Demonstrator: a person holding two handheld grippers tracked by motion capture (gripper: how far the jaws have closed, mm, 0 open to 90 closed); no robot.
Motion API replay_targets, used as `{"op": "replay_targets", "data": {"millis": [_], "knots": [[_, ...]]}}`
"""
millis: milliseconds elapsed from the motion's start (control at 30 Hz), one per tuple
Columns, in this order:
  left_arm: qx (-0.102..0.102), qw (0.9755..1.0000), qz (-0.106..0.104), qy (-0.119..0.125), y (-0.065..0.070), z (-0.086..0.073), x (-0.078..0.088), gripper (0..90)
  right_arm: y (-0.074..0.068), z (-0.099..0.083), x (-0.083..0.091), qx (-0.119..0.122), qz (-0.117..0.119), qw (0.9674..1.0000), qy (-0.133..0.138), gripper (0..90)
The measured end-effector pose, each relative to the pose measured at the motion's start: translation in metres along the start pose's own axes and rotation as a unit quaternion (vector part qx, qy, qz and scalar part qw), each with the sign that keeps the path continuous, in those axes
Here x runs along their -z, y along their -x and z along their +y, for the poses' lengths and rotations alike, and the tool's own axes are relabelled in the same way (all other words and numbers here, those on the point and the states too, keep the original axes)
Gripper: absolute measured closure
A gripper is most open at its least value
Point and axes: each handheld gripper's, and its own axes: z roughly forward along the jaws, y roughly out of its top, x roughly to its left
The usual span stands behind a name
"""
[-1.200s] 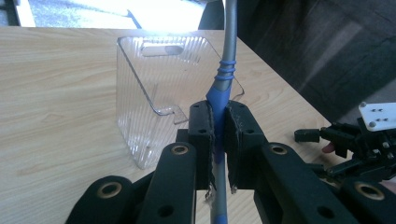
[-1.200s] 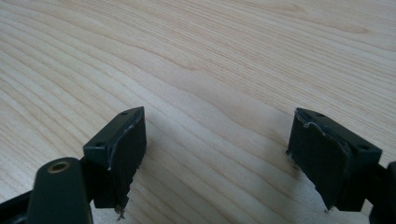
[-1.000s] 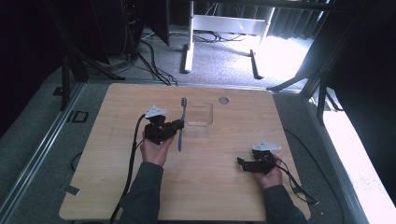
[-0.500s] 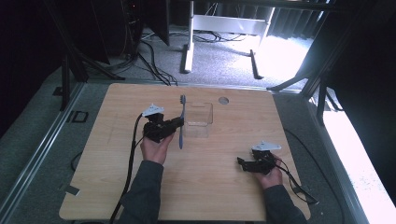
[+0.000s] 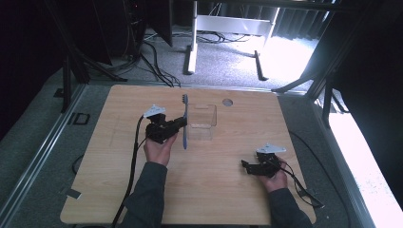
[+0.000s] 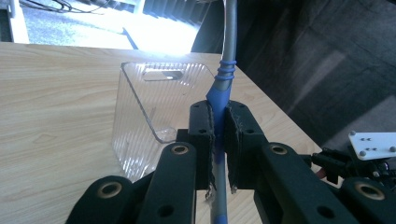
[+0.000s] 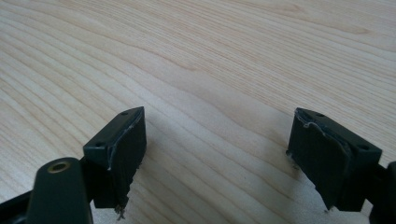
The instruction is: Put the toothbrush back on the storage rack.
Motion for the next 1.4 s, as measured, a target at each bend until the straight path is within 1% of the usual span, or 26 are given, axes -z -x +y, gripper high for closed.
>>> {"op": "replay_targets", "data": {"millis": [433,800,1100,1200,1400], "knots": [[0.000,0.9998,0.003,0.020,0.0008,0.0042,0.0001,81.6,-0.0001,0.0000,0.0000,-0.001,0.000,1.0000,0.000,18.9],[0.004,0.9995,0.006,0.031,0.0002,0.0046,-0.0018,81.5,0.0000,0.0000,-0.0001,0.000,0.000,1.0000,0.000,18.8],[0.009,0.9990,0.010,0.042,-0.0011,0.0062,-0.0044,81.5,0.0000,0.0000,-0.0001,0.000,0.000,1.0000,0.000,18.9],[0.016,0.9987,0.006,0.047,-0.0013,0.0064,-0.0055,81.6,-0.0001,0.0000,0.0000,0.000,0.000,1.0000,0.000,18.8],[0.017,0.9985,0.009,0.051,0.0002,0.0076,-0.0098,81.6,-0.0001,0.0001,-0.0001,-0.001,0.000,1.0000,0.000,18.8]]}}
